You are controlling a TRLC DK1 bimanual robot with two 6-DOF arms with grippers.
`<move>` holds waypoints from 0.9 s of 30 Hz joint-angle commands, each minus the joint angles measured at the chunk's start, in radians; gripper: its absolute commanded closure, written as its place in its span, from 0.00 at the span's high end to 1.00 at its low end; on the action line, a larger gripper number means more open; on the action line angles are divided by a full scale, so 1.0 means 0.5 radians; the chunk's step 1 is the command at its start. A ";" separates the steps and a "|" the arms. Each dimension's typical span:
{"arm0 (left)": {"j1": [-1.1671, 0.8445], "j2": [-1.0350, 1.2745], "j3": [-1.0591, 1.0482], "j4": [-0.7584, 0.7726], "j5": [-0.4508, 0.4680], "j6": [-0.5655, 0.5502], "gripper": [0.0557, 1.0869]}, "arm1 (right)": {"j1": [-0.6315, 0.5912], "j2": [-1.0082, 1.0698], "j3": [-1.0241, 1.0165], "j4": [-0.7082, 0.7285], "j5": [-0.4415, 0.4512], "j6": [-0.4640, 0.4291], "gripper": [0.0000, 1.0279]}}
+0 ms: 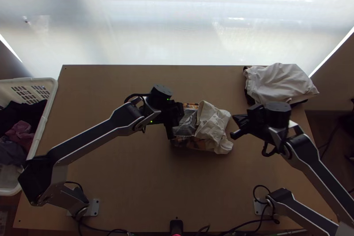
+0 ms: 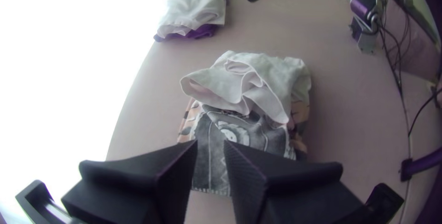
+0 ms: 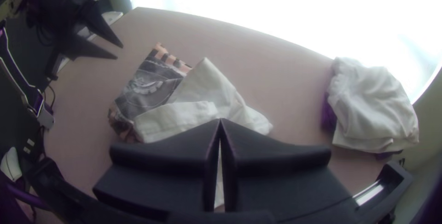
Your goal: Fold the t-shirt
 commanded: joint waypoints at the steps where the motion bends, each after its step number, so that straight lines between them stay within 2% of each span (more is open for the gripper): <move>1: 0.084 0.083 0.029 -0.020 0.178 -0.528 0.04 | 0.322 0.325 -0.006 0.251 0.040 -0.062 0.03; 4: 0.127 0.150 0.010 -0.041 0.359 -0.718 0.04 | 0.405 0.484 0.053 0.368 0.040 -0.065 0.03; 11: 0.207 0.303 0.007 -0.087 0.550 -0.859 0.04 | 0.475 0.800 0.280 0.515 0.037 -0.077 0.03; 21: 0.192 0.500 -0.063 0.002 0.565 -0.847 0.04 | 0.632 0.991 0.381 0.585 0.037 -0.071 0.03; 27: 0.204 0.540 -0.128 0.045 0.455 -0.776 0.04 | 0.647 1.052 0.286 0.650 0.037 -0.089 0.03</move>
